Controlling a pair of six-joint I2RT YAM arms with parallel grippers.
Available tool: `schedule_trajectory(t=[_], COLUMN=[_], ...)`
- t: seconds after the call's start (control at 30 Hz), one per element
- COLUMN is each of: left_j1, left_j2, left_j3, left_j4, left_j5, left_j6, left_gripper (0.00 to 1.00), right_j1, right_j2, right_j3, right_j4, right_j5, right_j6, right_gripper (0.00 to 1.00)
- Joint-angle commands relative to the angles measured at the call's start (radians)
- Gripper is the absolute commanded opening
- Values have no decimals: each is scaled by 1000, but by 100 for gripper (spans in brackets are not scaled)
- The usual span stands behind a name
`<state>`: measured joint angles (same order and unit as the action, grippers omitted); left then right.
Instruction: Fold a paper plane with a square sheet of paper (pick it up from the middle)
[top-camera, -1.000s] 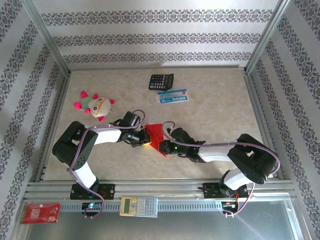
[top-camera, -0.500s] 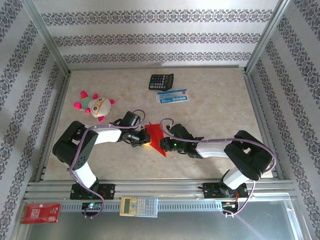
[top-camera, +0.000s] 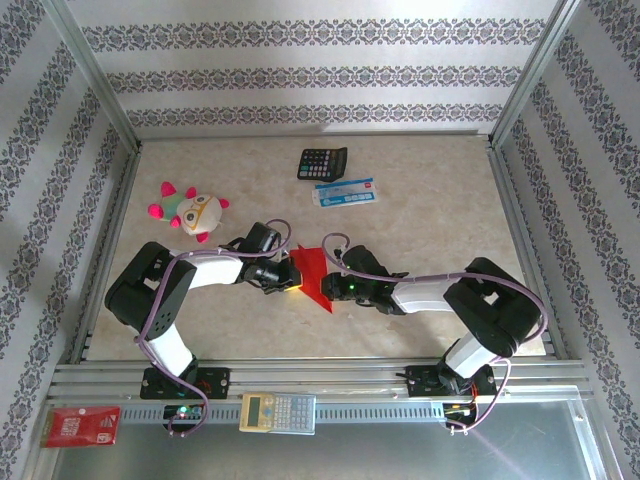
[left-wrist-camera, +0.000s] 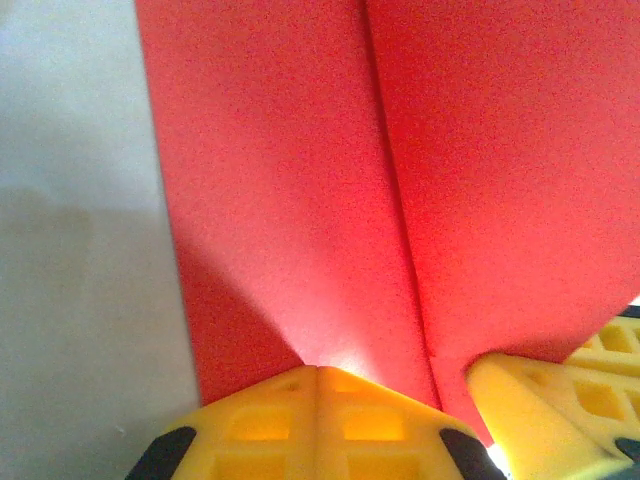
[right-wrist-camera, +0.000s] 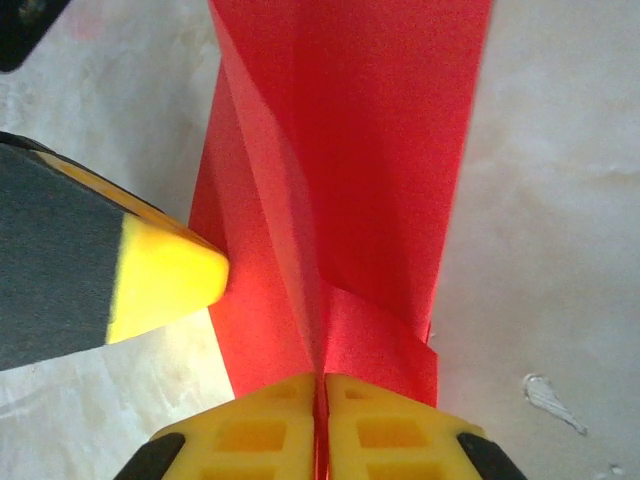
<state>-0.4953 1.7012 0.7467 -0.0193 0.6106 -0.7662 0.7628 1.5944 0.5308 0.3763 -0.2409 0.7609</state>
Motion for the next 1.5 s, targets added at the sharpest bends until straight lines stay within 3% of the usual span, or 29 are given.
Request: schedule_trajectory(t=[0.0, 0.23, 0.43, 0.6, 0.9, 1.47], left_j1=[10, 10, 8, -48, -135, -121], left_j2=[4, -50, -185, -281, -104, 94], left_j3=[11, 15, -33, -70, 73, 155], left_j4=[-82, -93, -81, -42, 44, 51], left_j5=[-19, -10, 1, -5, 46, 21], left_j6=[14, -2, -62, -136, -164, -110], left_gripper=[4, 5, 11, 11, 7, 7], right_j1=[-14, -21, -12, 11, 20, 25], right_j2=[16, -15, -72, -102, -77, -56], right_j3=[-28, -62, -130, -167, -181, -181], right_j4=[48, 70, 121, 128, 164, 170], right_j5=[-30, -60, -114, -103, -100, -89], right_j6=[24, 35, 51, 68, 80, 87], right_gripper=[10, 3, 1, 1, 0, 0])
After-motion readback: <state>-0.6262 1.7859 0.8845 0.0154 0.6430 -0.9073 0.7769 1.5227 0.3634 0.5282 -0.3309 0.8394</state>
